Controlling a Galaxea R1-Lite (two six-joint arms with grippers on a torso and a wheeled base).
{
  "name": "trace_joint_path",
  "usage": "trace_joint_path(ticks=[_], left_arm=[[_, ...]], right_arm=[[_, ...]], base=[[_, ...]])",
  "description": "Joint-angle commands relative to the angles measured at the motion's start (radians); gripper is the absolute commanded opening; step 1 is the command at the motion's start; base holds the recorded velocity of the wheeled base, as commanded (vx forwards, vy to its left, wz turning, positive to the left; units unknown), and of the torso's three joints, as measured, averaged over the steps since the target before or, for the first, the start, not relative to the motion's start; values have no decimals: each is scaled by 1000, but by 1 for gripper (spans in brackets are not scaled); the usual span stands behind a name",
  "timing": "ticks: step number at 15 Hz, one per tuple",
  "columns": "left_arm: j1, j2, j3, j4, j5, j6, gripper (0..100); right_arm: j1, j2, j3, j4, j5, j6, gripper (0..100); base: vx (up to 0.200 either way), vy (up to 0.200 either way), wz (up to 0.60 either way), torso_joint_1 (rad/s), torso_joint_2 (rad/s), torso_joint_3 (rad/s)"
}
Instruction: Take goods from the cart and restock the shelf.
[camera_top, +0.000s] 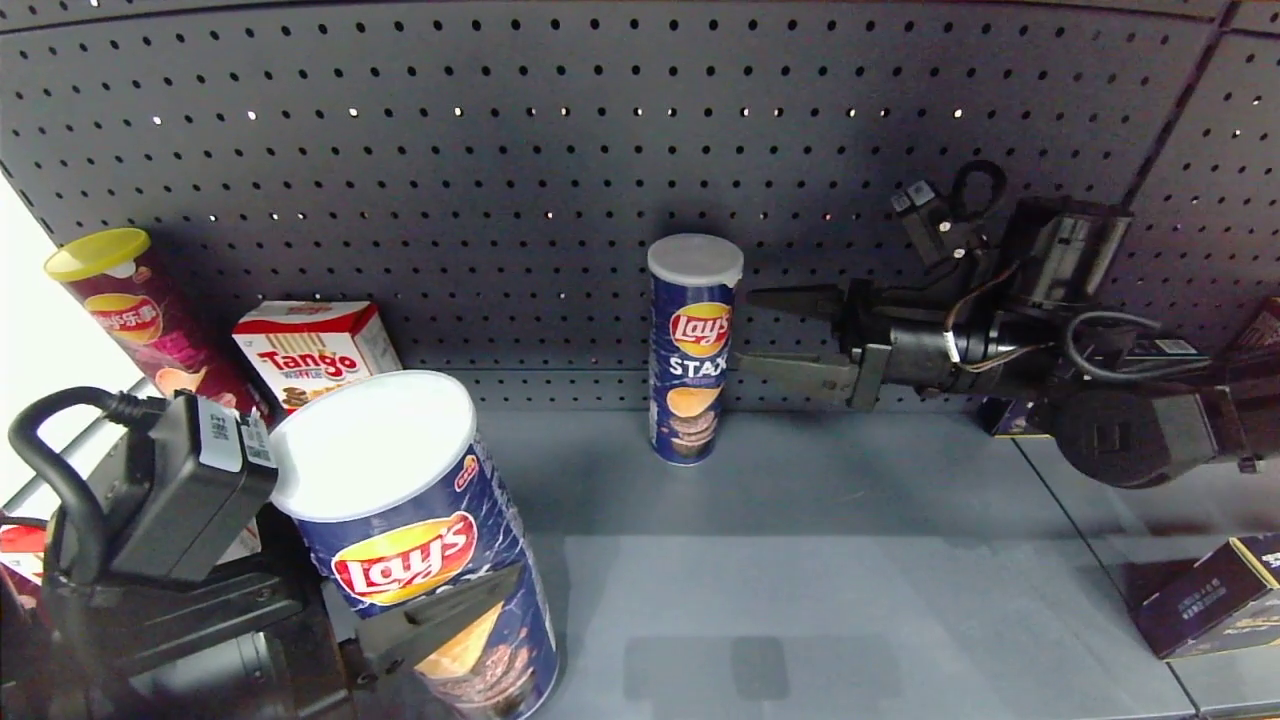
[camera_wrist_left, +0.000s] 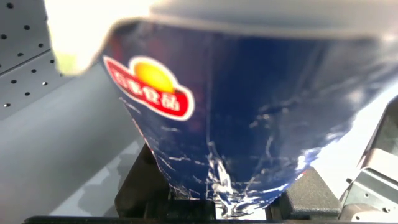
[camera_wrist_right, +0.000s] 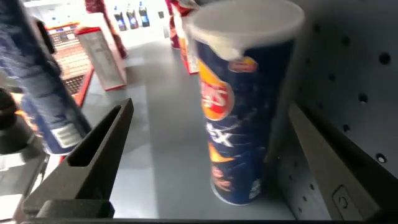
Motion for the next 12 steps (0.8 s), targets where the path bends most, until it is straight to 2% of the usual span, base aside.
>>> trace_joint_path(ticks=[1, 12], left_arm=[[10, 0, -2, 0, 0, 0, 0], [30, -2, 11, 0, -15, 0, 0]], right_arm=[[-5, 60, -34, 0, 0, -1, 100], [-11, 184, -113, 3, -9, -18, 100]], base=[[0, 0, 0, 0, 0, 0], [0, 0, 0, 0, 0, 0]])
